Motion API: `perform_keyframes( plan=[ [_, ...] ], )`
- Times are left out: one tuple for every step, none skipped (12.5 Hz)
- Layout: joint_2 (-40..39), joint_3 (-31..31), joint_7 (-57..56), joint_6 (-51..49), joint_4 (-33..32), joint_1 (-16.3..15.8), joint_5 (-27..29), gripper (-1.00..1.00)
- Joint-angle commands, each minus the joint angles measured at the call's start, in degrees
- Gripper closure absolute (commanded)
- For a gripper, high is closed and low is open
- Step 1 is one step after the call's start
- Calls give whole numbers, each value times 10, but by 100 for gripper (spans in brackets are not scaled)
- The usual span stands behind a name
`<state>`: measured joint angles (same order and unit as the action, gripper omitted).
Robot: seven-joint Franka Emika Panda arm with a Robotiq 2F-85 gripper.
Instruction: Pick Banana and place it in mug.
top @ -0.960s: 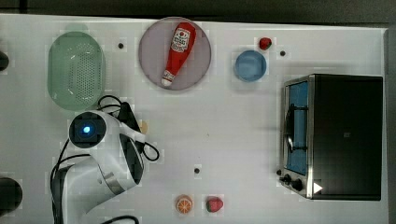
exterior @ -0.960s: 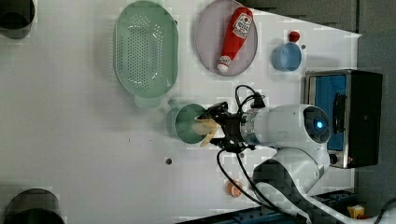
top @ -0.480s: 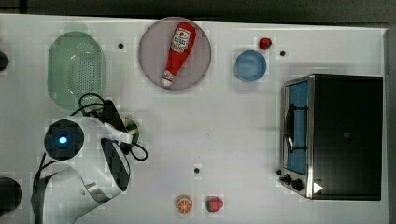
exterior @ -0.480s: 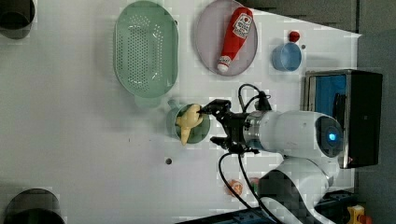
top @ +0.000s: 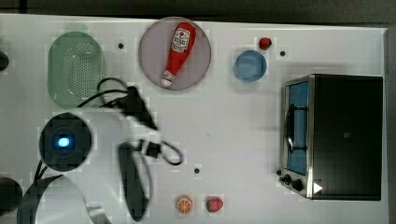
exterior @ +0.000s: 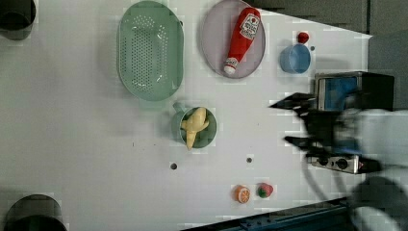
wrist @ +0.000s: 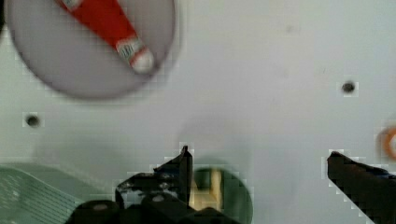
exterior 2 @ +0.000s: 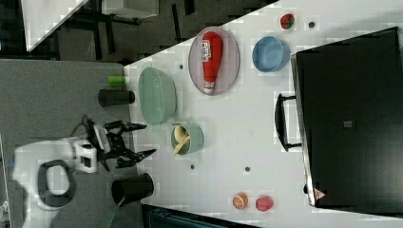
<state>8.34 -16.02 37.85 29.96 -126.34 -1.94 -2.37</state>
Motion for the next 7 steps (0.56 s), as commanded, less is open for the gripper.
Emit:
perform_keyframes(
  plan=[
    [24, 76, -182, -60, 66, 33, -2, -100],
    [29, 101, -218, -79, 84, 33, -2, -100],
    [31, 123, -248, -96, 102, 33, -2, -100],
    [31, 143, -272, -114, 121, 34, -3, -100],
    [31, 160, -297, -137, 138, 34, -2, -100],
    [31, 172, -321, -162, 152, 34, -2, -100],
    [31, 179, -343, -192, 162, 34, -2, -100]
  ],
)
